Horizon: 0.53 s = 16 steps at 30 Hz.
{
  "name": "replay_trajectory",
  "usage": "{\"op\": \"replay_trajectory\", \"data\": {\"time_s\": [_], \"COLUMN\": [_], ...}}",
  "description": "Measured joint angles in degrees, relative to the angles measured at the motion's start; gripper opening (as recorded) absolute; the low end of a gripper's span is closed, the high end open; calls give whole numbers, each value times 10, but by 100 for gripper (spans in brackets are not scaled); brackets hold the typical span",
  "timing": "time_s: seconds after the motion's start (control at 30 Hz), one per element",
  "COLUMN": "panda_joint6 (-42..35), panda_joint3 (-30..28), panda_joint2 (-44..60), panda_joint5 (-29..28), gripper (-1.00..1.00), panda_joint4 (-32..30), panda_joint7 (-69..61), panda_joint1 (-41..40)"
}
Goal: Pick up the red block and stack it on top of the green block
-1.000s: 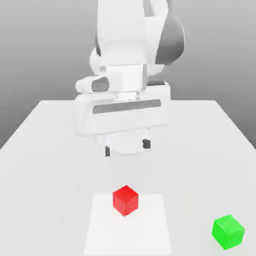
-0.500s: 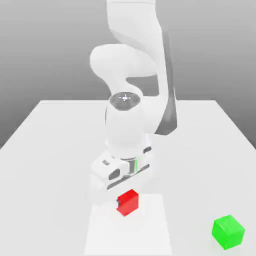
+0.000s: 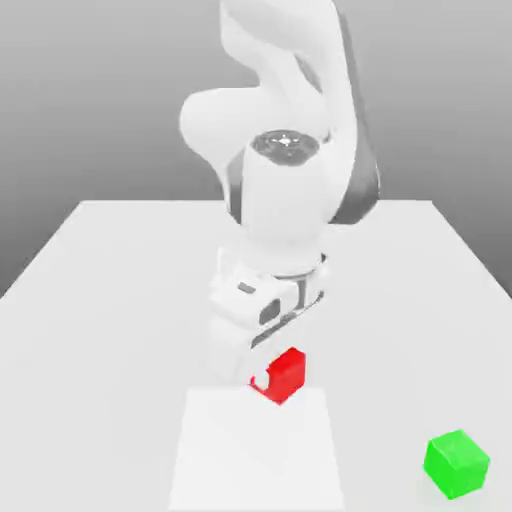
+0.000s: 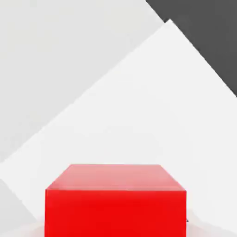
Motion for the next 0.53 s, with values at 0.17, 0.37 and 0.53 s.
{"op": "replay_trajectory", "data": {"time_s": [0.17, 0.37, 0.53], "panda_joint6": [-53, -46, -14], "panda_joint3": [48, 87, 84], "panda_joint2": [51, 138, 174], "panda_joint5": [2, -7, -14], "gripper": [-100, -100, 100], "panda_joint4": [103, 181, 185], "panda_joint7": [-89, -146, -142], "panda_joint1": [59, 94, 98]}}
